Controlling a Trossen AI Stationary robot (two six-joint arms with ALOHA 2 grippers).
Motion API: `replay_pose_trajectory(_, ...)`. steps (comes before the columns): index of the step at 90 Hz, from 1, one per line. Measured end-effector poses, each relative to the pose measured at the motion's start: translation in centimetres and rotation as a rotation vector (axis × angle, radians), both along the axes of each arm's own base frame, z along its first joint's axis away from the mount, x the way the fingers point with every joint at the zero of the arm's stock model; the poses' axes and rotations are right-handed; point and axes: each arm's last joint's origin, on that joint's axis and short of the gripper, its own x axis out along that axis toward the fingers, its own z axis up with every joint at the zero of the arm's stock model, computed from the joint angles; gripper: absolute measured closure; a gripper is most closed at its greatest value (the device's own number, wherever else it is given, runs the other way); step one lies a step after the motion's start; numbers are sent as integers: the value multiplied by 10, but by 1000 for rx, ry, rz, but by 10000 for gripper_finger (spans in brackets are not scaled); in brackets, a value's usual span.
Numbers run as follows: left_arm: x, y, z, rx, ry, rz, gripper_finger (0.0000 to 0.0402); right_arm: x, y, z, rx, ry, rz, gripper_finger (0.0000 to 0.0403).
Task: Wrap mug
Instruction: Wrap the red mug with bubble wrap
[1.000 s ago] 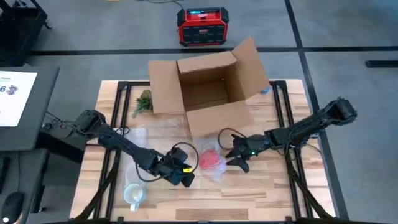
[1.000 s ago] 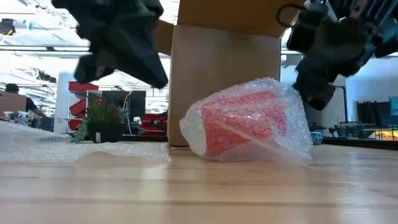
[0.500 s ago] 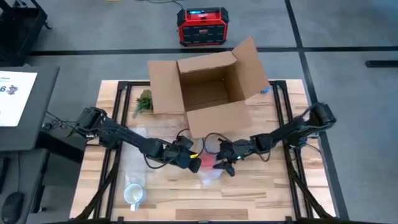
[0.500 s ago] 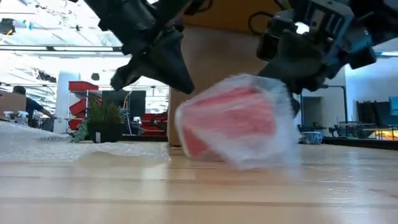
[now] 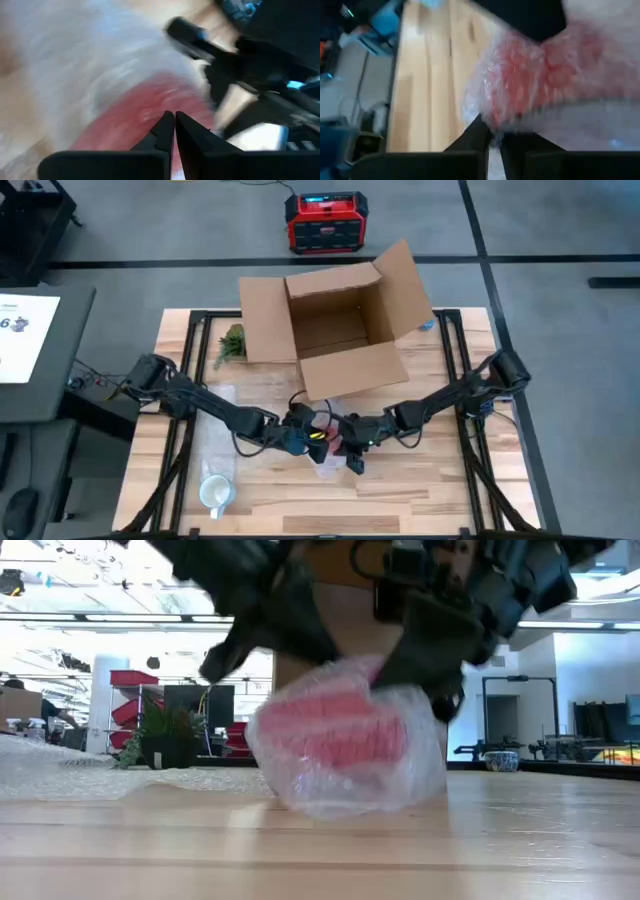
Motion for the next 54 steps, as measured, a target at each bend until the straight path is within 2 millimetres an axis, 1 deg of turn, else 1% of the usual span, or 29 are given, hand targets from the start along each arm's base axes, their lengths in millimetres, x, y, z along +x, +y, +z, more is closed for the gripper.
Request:
replay_pose_trajectory(4,-2,1,7,16,-14,-9,402,-5,0,11,-3,10,4,391)
replay_pose_trajectory(8,-4,0,11,28,-14,-19,402,-10,0,21,-4,32,11,395)
replay_pose_trajectory(21,-9,-3,9,45,25,-33,402,-25,-1,51,-46,184,32,399)
replay_pose_trajectory(32,-13,-7,6,44,57,-37,402,-29,-3,71,-100,293,46,400)
replay_pose_trajectory(39,-15,-7,4,48,81,-33,402,-29,-3,74,-131,346,77,401)
replay_pose_trajectory(54,-16,-8,3,47,89,-32,402,-23,-1,70,-147,355,108,401)
